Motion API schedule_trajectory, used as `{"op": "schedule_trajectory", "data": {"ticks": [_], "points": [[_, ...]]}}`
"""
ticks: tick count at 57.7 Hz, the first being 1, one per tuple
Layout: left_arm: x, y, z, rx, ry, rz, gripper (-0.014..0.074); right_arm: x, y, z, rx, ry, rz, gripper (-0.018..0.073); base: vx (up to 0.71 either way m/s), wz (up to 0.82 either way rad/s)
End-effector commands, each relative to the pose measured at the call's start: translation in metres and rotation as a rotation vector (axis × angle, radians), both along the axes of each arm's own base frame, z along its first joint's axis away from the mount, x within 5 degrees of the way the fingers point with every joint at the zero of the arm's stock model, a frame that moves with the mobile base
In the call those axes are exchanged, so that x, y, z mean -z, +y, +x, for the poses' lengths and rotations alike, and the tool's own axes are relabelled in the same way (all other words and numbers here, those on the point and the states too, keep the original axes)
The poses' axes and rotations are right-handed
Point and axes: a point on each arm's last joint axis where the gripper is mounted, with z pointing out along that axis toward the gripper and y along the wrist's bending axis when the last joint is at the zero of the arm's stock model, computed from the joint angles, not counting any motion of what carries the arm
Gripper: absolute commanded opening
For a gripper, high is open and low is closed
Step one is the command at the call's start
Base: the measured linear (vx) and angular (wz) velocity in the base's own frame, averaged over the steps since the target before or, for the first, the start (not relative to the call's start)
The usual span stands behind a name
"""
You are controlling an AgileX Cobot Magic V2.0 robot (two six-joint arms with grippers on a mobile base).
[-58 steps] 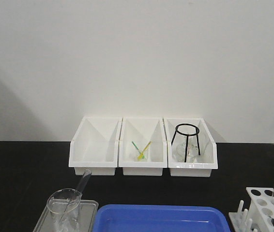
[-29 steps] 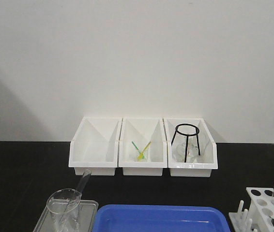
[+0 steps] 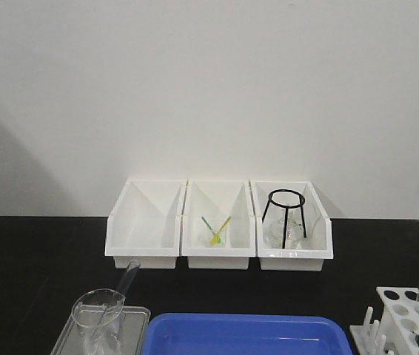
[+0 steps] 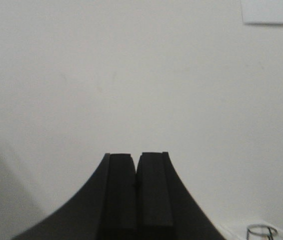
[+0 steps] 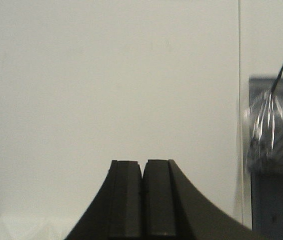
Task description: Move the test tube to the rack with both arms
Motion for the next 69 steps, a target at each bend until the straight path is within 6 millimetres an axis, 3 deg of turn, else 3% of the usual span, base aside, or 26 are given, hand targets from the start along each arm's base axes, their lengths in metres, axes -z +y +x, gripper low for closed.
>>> {"op": "schedule_trajectory", "data": {"ticks": [1,6,11,20,27,37,38,42,53,58,64,69], "points": [[-0.053,-0.001,0.006,-0.026,-0.076,0.025,-0.0006,-0.062,0.0,0.001,0.018,-0.121,-0.039,-0.0011,0.0,0.0],[-0.08,-0.005,0.03,-0.025,-0.038,0.033,-0.0006,-0.09,0.001,0.021,0.017,-0.098,-0.04,-0.0011,0.0,0.0],[-0.092,-0.01,0.061,-0.024,0.026,0.044,-0.0006,-0.103,0.001,0.041,0.015,-0.06,-0.039,-0.0011,0.0,0.01],[-0.087,-0.017,0.103,-0.021,0.157,0.068,-0.0006,-0.099,0.002,0.075,0.01,0.038,-0.035,-0.001,0.0,0.0],[-0.079,-0.02,0.121,-0.02,0.21,0.078,0.0004,-0.092,0.003,0.088,0.007,0.096,-0.027,0.0002,0.0,0.0],[-0.078,-0.021,0.125,-0.02,0.219,0.079,0.0089,-0.091,0.002,0.089,-0.011,0.109,0.044,0.009,0.0,0.0],[-0.078,-0.021,0.125,-0.02,0.214,0.079,0.0143,-0.091,0.002,0.089,-0.014,0.11,0.057,0.0143,0.0,0.0],[-0.078,-0.021,0.125,-0.02,0.214,0.08,0.0212,-0.091,0.002,0.089,-0.015,0.111,0.059,0.0216,0.0,0.0],[-0.078,-0.021,0.125,-0.02,0.214,0.08,0.0503,-0.091,0.002,0.089,-0.012,0.11,0.052,0.0482,0.0,0.0],[-0.079,-0.021,0.124,-0.021,0.205,0.079,0.0593,-0.092,0.002,0.089,-0.011,0.095,0.052,0.0579,0.0,0.0],[-0.083,-0.02,0.122,-0.023,0.159,0.07,0.0637,-0.095,0.002,0.088,-0.01,0.067,0.054,0.0639,0.0,0.0],[-0.089,-0.02,0.12,-0.017,0.102,0.038,0.0635,-0.097,0.001,0.087,-0.013,0.039,0.067,0.0639,0.0,0.0]]}}
